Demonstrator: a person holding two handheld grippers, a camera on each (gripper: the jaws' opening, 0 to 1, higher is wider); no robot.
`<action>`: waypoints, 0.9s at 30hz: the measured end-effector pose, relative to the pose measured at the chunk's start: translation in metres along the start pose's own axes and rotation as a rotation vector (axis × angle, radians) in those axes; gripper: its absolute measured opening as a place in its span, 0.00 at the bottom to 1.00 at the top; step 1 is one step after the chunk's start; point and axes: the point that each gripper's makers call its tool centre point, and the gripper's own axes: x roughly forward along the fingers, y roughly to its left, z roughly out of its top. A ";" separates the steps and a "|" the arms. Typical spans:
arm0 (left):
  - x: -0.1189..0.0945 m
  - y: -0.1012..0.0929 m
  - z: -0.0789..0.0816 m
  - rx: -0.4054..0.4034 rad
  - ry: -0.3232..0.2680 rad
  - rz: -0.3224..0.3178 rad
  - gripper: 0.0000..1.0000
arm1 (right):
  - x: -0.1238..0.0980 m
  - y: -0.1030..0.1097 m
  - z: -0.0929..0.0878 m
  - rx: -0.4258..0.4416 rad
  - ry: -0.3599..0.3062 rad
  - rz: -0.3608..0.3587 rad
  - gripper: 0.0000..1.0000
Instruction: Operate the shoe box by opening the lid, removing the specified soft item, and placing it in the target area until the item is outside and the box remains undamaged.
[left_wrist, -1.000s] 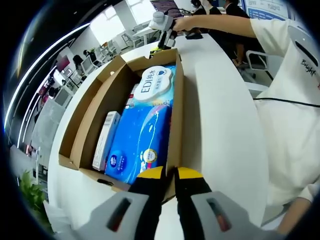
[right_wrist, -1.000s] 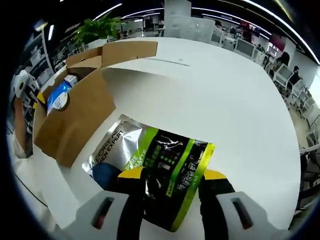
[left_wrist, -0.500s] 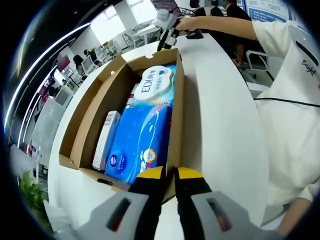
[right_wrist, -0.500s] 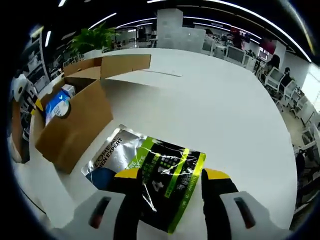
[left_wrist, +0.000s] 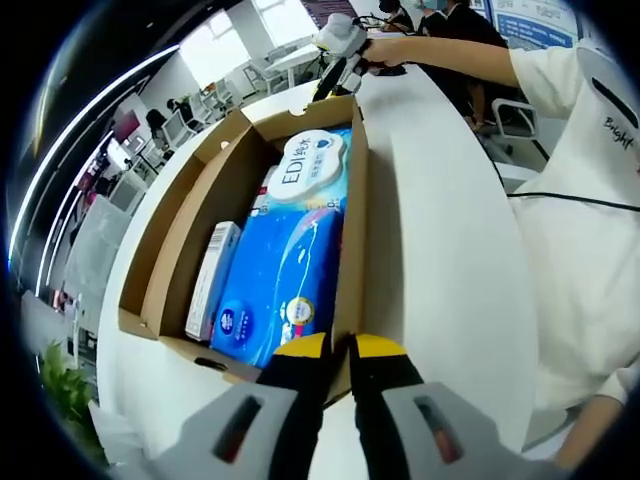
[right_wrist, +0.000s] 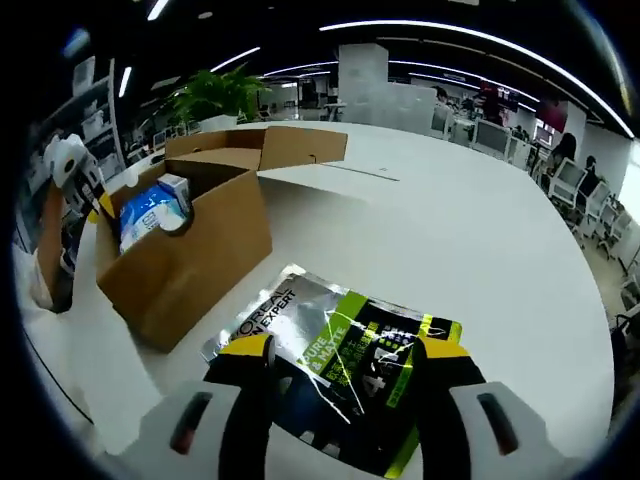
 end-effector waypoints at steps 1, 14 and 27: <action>0.000 0.000 0.000 0.000 -0.001 0.000 0.08 | 0.000 0.000 0.001 0.002 -0.010 -0.001 0.58; 0.000 -0.001 0.001 0.000 -0.005 0.004 0.08 | 0.009 0.004 -0.011 0.030 -0.029 -0.014 0.65; 0.001 0.001 0.000 -0.002 0.006 0.009 0.08 | 0.010 0.003 -0.011 0.069 -0.078 -0.048 0.62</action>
